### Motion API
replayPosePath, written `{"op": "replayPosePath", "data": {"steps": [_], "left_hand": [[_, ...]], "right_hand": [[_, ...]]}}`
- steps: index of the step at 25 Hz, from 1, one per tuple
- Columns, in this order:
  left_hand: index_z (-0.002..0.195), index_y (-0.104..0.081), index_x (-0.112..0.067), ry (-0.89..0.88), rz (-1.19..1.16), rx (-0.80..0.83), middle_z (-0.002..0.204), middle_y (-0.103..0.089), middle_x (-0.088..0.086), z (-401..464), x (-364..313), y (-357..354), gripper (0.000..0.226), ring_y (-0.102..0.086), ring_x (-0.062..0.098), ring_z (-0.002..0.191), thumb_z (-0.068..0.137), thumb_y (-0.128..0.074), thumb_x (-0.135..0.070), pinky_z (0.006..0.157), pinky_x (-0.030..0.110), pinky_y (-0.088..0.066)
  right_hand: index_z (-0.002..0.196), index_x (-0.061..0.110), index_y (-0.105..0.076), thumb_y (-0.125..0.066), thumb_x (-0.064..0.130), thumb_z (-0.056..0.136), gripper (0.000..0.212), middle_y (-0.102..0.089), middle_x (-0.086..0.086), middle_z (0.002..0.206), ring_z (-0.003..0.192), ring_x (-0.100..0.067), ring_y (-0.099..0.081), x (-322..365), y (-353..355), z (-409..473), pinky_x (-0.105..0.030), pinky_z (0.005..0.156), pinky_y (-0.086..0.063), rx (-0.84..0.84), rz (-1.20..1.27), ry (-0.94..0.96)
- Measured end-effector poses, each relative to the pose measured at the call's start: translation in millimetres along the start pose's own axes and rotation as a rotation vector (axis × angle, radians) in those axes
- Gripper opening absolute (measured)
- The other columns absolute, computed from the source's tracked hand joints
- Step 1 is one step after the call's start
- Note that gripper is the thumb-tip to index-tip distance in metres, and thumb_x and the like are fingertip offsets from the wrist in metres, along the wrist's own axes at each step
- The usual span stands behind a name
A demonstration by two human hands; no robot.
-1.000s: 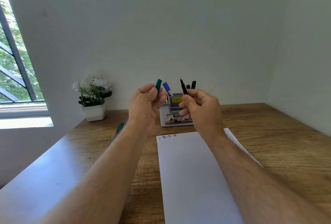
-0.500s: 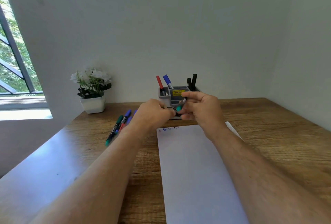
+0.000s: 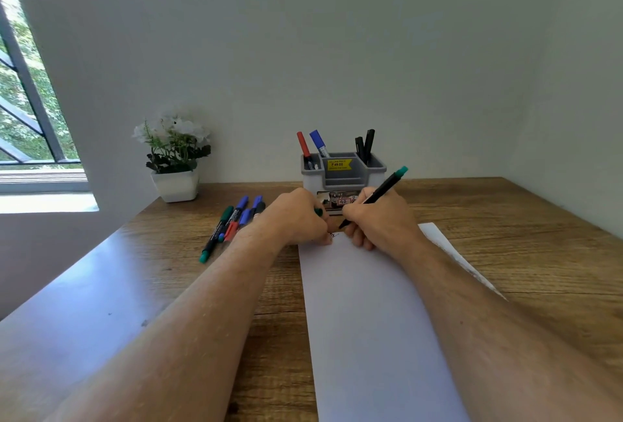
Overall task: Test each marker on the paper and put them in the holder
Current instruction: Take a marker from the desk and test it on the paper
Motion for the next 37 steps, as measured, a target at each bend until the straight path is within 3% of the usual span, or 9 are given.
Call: {"op": "replayPosePath", "data": {"steps": [5,18,27,32,34,37], "left_hand": [[0.107,-0.072,-0.021,0.013,-0.005,0.008,0.106,-0.067,0.000,2.0,-0.8,-0.1,0.026,-0.061,0.017,0.096,0.081,-0.076,-0.022,0.085,0.032,-0.049],[0.113,-0.070,-0.017,0.024,-0.015,0.020,0.112,-0.067,0.002,5.8,-0.2,-3.3,0.032,-0.061,0.019,0.103,0.082,-0.075,-0.020,0.090,0.033,-0.048],[0.114,-0.070,-0.017,0.026,-0.019,0.023,0.114,-0.066,0.002,5.1,-1.4,-3.1,0.032,-0.060,0.019,0.106,0.082,-0.075,-0.020,0.090,0.033,-0.047],[0.112,-0.070,-0.016,0.028,-0.024,0.017,0.111,-0.068,0.002,6.1,0.2,-3.4,0.030,-0.061,0.019,0.103,0.082,-0.075,-0.019,0.091,0.033,-0.050],[0.112,-0.070,-0.015,0.027,-0.023,0.018,0.111,-0.068,0.002,6.1,0.5,-3.7,0.030,-0.062,0.019,0.103,0.082,-0.074,-0.019,0.090,0.033,-0.049],[0.113,-0.069,-0.016,0.025,-0.025,0.019,0.112,-0.067,0.002,5.6,-0.8,-3.2,0.031,-0.061,0.019,0.104,0.083,-0.074,-0.019,0.090,0.033,-0.048]], "right_hand": [[0.065,0.020,-0.055,-0.067,0.025,0.080,0.021,-0.062,0.002,0.065,0.059,-0.005,-0.056,0.5,1.6,1.0,-0.014,0.047,-0.035,-0.043,-0.137,0.061],[0.066,0.014,-0.057,-0.067,0.022,0.082,0.020,-0.057,0.000,0.061,0.060,-0.008,-0.056,-4.9,-2.8,6.5,-0.017,0.050,-0.037,-0.010,-0.161,0.092],[0.061,0.016,-0.054,-0.068,0.021,0.080,0.024,-0.054,0.003,0.056,0.053,-0.007,-0.052,-6.8,-2.3,8.2,-0.006,0.036,-0.033,-0.049,-0.137,0.108],[0.069,0.008,-0.064,-0.066,0.025,0.079,0.019,-0.064,-0.002,0.060,0.054,-0.011,-0.058,-6.9,-3.1,6.9,-0.014,0.042,-0.040,-0.036,-0.155,0.108],[0.069,0.008,-0.063,-0.066,0.024,0.079,0.020,-0.064,-0.005,0.061,0.055,-0.012,-0.057,-6.2,-3.0,6.3,-0.018,0.046,-0.040,-0.021,-0.161,0.112],[0.064,0.014,-0.057,-0.066,0.023,0.081,0.021,-0.058,-0.001,0.060,0.056,-0.010,-0.054,-6.0,-2.8,6.1,-0.013,0.043,-0.035,-0.044,-0.152,0.107]]}}
Point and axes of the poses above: each hand's wrist, its own z-axis towards the middle knuckle, its own y-axis out of the back of the hand, x = y × z, the point moved 1 cm from there along z, towards the middle knuckle
